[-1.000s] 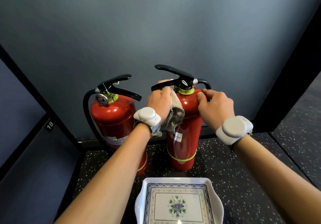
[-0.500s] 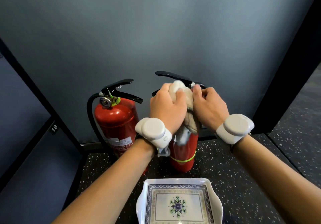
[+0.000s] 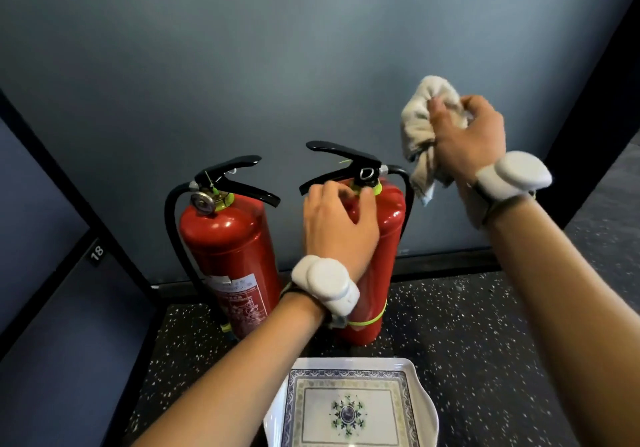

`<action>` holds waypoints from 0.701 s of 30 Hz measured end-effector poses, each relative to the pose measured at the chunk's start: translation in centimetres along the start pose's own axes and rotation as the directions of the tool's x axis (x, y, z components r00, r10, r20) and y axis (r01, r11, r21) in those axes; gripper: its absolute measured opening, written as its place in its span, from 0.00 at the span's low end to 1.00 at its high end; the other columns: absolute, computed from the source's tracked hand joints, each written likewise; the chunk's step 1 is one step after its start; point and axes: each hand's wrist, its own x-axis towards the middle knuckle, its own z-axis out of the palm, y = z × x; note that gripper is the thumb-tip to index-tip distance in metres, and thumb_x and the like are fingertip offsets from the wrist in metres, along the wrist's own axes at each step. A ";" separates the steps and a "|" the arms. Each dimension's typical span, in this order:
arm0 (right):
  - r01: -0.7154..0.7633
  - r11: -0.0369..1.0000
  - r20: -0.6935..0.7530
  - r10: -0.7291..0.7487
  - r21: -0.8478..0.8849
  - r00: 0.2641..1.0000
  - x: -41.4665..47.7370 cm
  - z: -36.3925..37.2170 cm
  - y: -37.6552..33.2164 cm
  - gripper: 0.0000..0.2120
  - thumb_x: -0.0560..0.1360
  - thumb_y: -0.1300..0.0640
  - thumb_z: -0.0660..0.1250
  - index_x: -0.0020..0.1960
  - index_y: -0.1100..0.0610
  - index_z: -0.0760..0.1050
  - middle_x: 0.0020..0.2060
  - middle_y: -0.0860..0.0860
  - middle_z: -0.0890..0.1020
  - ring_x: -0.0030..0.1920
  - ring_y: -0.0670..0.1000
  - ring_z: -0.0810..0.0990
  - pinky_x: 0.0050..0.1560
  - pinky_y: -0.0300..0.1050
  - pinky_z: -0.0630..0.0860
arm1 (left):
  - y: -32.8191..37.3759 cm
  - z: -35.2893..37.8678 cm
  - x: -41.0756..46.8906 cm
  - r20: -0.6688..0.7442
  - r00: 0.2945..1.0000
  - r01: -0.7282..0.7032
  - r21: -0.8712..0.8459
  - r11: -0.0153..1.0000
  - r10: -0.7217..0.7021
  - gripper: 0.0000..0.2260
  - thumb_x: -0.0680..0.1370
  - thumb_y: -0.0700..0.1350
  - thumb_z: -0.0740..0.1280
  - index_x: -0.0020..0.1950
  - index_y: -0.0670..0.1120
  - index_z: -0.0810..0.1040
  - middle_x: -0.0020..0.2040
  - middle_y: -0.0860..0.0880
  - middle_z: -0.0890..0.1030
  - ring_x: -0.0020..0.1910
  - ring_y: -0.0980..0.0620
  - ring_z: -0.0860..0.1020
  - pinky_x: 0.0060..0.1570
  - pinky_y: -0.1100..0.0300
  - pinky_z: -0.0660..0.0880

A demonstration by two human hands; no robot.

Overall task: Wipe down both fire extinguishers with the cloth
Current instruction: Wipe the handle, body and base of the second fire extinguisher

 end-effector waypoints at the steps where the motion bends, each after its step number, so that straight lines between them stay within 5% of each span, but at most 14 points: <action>1: -0.016 0.999 0.054 0.018 -0.040 0.998 0.6 1.0 0.3 0.21 0.79 0.38 0.68 0.62 0.53 0.79 0.49 0.48 0.81 0.50 0.51 0.80 0.53 0.44 0.75 | -0.7 0.4 0.3 0.033 0.999 0.001 0.032 0.999 -0.002 0.14 0.79 0.56 0.68 0.56 0.46 0.76 0.57 0.49 0.77 0.60 0.49 0.74 0.60 0.59 0.67; 7: -0.023 0.998 0.494 0.051 -0.062 0.868 2.6 6.5 1.0 0.19 0.76 0.43 0.75 0.59 0.55 0.84 0.43 0.47 0.86 0.42 0.45 0.82 0.41 0.37 0.80 | -1.5 2.1 2.0 0.268 0.960 0.048 0.123 0.991 -0.080 0.41 0.72 0.63 0.74 0.75 0.41 0.63 0.75 0.42 0.65 0.77 0.41 0.60 0.77 0.50 0.58; 10: 0.127 0.966 0.637 0.046 -0.223 0.770 4.1 7.5 -0.3 0.23 0.71 0.35 0.76 0.57 0.51 0.86 0.45 0.47 0.88 0.44 0.46 0.83 0.50 0.45 0.83 | -1.8 2.7 1.7 0.261 0.961 0.058 0.143 0.988 -0.094 0.45 0.70 0.63 0.75 0.75 0.41 0.59 0.75 0.42 0.61 0.77 0.41 0.57 0.77 0.50 0.56; 12: 0.192 0.934 0.686 0.073 -0.302 0.724 4.3 7.5 -0.6 0.25 0.67 0.27 0.73 0.51 0.45 0.87 0.39 0.43 0.87 0.41 0.47 0.83 0.43 0.42 0.79 | -2.0 2.9 1.5 0.258 0.961 0.063 0.155 0.986 -0.102 0.45 0.71 0.64 0.74 0.75 0.40 0.59 0.75 0.42 0.61 0.77 0.41 0.56 0.77 0.49 0.56; 14: 0.243 0.901 0.677 0.073 -0.360 0.732 4.8 7.4 0.2 0.28 0.68 0.24 0.69 0.47 0.47 0.87 0.39 0.45 0.87 0.43 0.51 0.84 0.47 0.46 0.81 | -2.1 2.9 1.6 0.277 0.954 0.072 0.152 0.986 -0.113 0.44 0.71 0.64 0.74 0.75 0.41 0.59 0.74 0.42 0.61 0.77 0.40 0.56 0.77 0.48 0.57; 21: 0.225 0.905 0.654 0.074 -0.361 0.753 6.0 4.5 2.7 0.21 0.81 0.41 0.66 0.53 0.57 0.85 0.45 0.54 0.84 0.45 0.54 0.79 0.48 0.45 0.73 | -2.3 3.1 1.7 0.287 0.952 0.061 0.171 0.983 -0.109 0.44 0.72 0.65 0.72 0.76 0.42 0.58 0.76 0.42 0.59 0.78 0.40 0.54 0.77 0.46 0.57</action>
